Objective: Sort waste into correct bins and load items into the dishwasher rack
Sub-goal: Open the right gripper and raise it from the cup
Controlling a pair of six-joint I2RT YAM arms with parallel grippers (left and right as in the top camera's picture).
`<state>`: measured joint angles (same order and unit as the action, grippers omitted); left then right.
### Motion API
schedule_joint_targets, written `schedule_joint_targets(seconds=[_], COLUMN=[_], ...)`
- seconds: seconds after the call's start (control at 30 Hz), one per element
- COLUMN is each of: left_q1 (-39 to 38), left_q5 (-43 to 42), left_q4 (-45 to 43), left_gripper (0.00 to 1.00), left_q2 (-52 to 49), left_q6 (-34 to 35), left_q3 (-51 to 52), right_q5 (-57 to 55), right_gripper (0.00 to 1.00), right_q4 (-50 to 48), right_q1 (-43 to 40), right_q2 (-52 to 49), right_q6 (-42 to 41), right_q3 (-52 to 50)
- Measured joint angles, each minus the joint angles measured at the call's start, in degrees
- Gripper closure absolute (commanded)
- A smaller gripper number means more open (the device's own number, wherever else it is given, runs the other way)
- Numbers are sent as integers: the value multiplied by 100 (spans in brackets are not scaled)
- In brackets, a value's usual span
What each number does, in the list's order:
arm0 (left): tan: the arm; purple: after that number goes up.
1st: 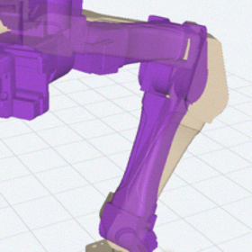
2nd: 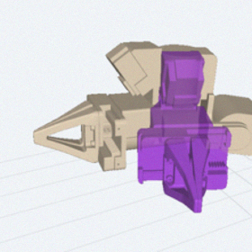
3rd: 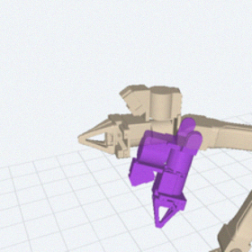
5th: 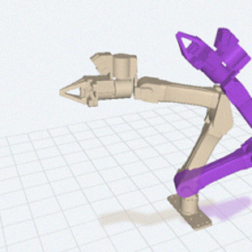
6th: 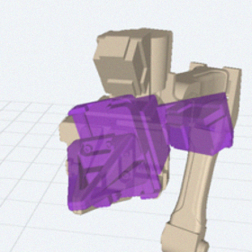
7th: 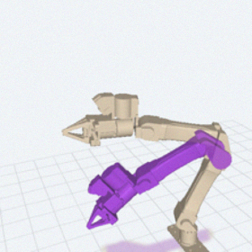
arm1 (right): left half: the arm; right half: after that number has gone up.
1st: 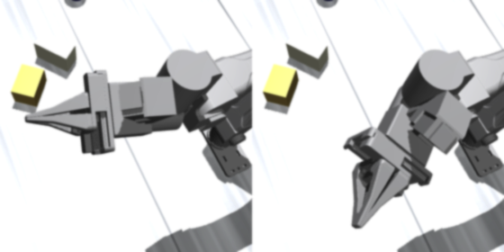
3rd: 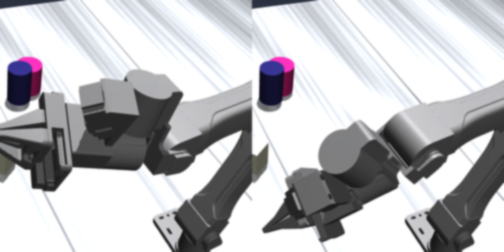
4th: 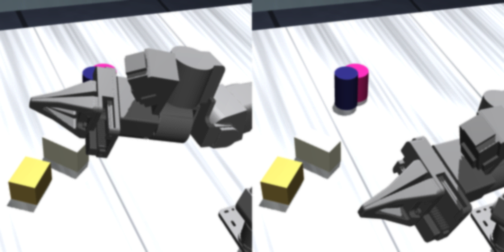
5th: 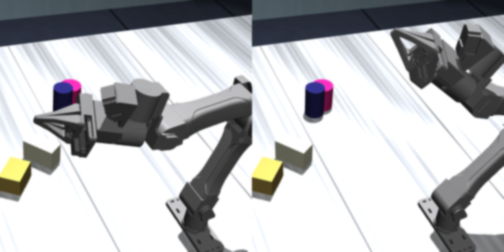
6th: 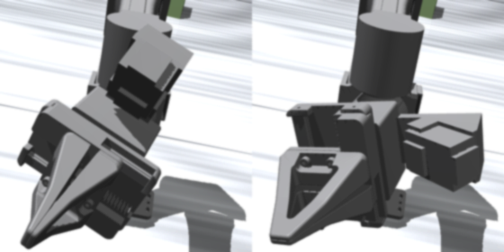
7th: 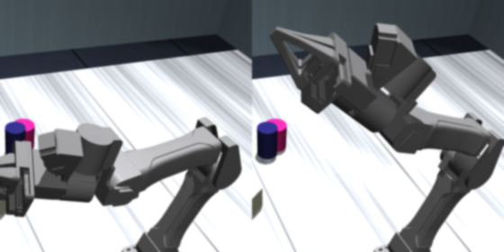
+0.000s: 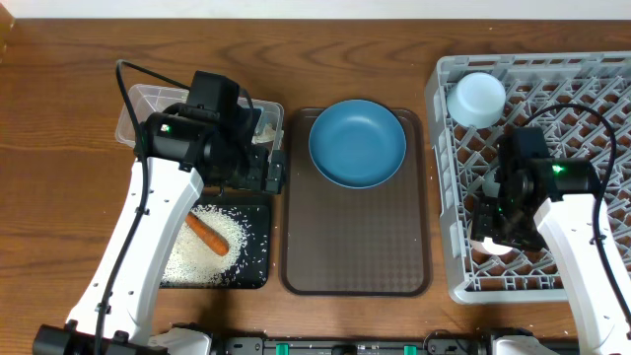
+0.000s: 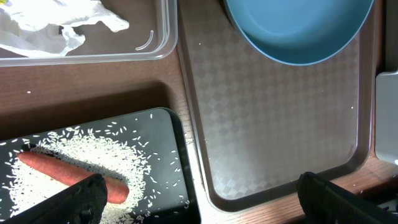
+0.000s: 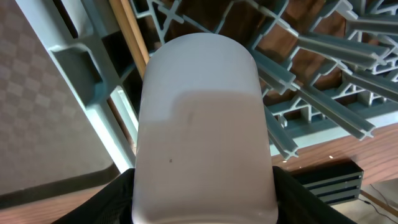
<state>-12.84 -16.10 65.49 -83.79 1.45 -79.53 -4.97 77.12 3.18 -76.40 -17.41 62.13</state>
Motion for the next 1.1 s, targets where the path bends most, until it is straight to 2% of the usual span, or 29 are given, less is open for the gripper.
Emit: schedule_joint_targets(seconds=[0.17, 0.33, 0.6, 0.83, 0.97, 1.1], left_q1=[0, 0, 0, 0, 0, 0], left_q5=[0, -2, -2, 68, 376, 767], left_q4=[0, 0, -35, -291, -308, -468], left_gripper=[0, 0, 0, 0, 0, 0], left_q2=[0, 0, 0, 0, 0, 0], left_q6=[0, 0, 0, 0, 0, 0], left_q3=[0, 0, 0, 0, 0, 0], right_q5=[0, 0, 22, 662, 1147, 1467], right_gripper=[5, 3, 12, 23, 29, 40], right_q4=[-11, 0, 37, -35, -529, -1169], right_q1=[0, 0, 0, 9, 195, 848], right_q2=[0, 0, -7, -11, -4, -44], right_q6=[-37, 15, 70, 319, 356, 396], right_q3=[0, -2, 157, 1469, 1814, 1810])
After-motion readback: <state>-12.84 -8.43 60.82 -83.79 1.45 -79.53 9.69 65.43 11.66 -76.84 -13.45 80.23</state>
